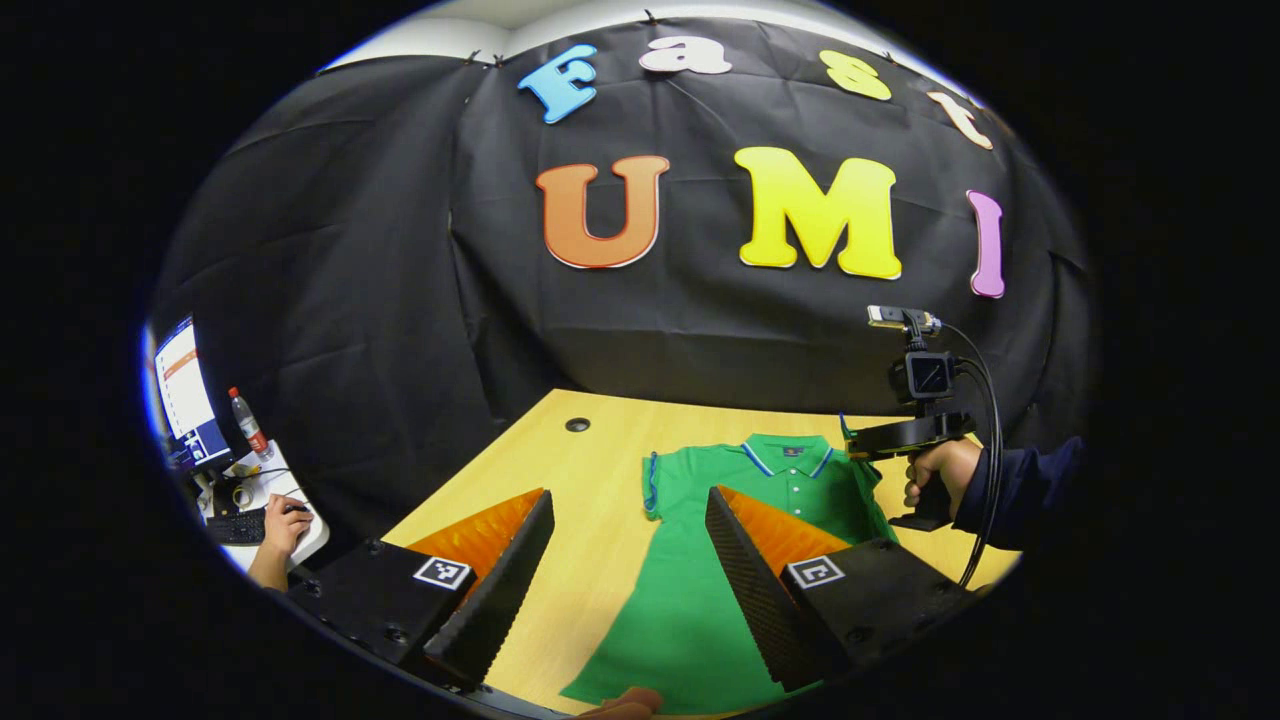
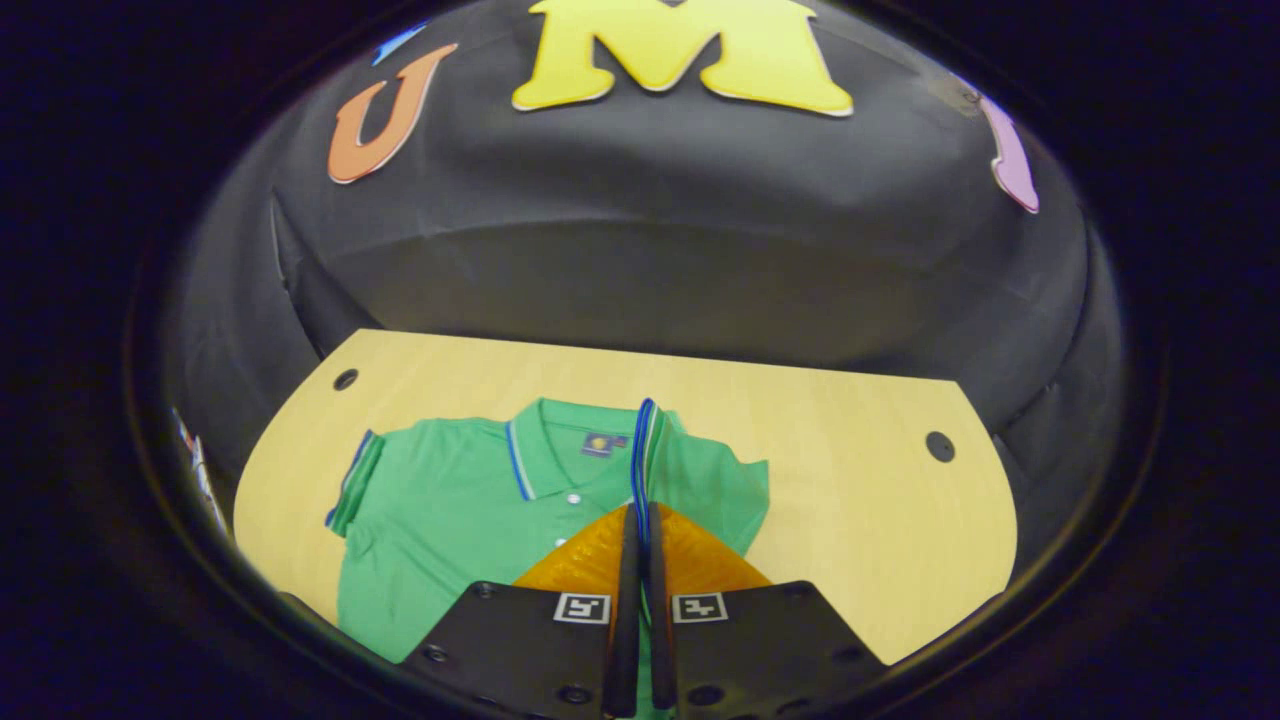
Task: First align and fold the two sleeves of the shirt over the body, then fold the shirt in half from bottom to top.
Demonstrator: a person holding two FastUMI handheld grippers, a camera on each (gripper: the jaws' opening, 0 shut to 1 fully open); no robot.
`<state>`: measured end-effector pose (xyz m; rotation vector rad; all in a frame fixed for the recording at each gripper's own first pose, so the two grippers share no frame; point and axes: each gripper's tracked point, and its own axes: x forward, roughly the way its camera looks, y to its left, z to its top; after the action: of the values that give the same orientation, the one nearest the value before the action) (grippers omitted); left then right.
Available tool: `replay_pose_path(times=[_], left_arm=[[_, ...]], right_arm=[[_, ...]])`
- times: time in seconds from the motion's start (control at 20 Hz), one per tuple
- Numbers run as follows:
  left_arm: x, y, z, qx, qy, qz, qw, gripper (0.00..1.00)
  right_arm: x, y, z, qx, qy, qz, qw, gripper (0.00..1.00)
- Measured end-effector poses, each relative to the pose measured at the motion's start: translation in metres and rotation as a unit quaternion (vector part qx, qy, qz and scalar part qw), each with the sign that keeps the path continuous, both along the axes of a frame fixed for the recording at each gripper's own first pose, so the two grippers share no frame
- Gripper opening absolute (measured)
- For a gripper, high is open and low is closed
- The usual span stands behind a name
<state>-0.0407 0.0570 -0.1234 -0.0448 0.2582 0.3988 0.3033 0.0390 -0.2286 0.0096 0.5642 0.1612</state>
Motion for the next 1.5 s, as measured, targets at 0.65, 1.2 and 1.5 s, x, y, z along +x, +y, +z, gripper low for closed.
replay_pose_path(times=[0.65,1.2,1.5], left_arm=[[-0.062,0.068,-0.025,-0.026,0.012,0.056,0.998,0.99],[-0.047,0.076,-0.040,-0.041,0.018,0.028,0.999,0.99],[0.000,0.055,-0.049,-0.050,0.023,-0.030,0.998,0.99]], right_arm=[[-0.013,0.140,-0.083,-0.088,0.045,0.094,0.991,0.08],[-0.045,0.138,-0.055,-0.051,0.034,0.118,0.991,0.73],[-0.083,0.102,0.020,-0.043,-0.044,0.122,0.991,0.92]])
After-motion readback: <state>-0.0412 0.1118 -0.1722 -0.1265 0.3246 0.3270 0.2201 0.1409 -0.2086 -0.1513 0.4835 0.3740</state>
